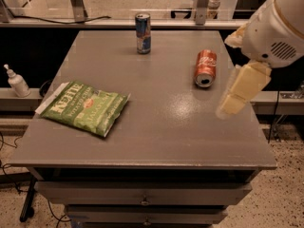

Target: Pick green jalapeno chip bag

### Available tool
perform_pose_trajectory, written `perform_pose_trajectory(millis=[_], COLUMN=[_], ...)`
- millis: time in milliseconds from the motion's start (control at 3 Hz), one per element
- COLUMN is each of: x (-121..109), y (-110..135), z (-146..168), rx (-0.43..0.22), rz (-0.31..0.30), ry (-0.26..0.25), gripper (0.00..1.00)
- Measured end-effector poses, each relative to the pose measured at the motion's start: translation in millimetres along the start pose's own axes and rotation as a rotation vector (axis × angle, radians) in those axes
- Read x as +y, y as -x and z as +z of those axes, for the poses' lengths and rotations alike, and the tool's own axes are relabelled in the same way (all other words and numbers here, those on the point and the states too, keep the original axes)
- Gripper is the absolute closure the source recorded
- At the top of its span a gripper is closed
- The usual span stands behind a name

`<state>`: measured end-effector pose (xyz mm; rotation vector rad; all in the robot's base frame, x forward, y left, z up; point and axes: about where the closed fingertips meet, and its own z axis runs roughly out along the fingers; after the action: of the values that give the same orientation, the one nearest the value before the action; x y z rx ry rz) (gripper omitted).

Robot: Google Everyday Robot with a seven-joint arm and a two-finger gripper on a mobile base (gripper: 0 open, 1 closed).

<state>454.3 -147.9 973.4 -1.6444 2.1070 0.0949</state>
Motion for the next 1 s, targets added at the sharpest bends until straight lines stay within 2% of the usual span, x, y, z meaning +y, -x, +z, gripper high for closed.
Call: perform_pose_trajectory(millis=[333,667,1000], x=[7.7,24.6,26.1], y=[34.7,69.7,78.6], z=[15.2,27.1,24.5], rx=[-0.136,-0.279,-0.308], rz=[0.03,0.076,0.084], ry=[0.025,0.048,0.047], gripper=[0.0,0.0,0.0])
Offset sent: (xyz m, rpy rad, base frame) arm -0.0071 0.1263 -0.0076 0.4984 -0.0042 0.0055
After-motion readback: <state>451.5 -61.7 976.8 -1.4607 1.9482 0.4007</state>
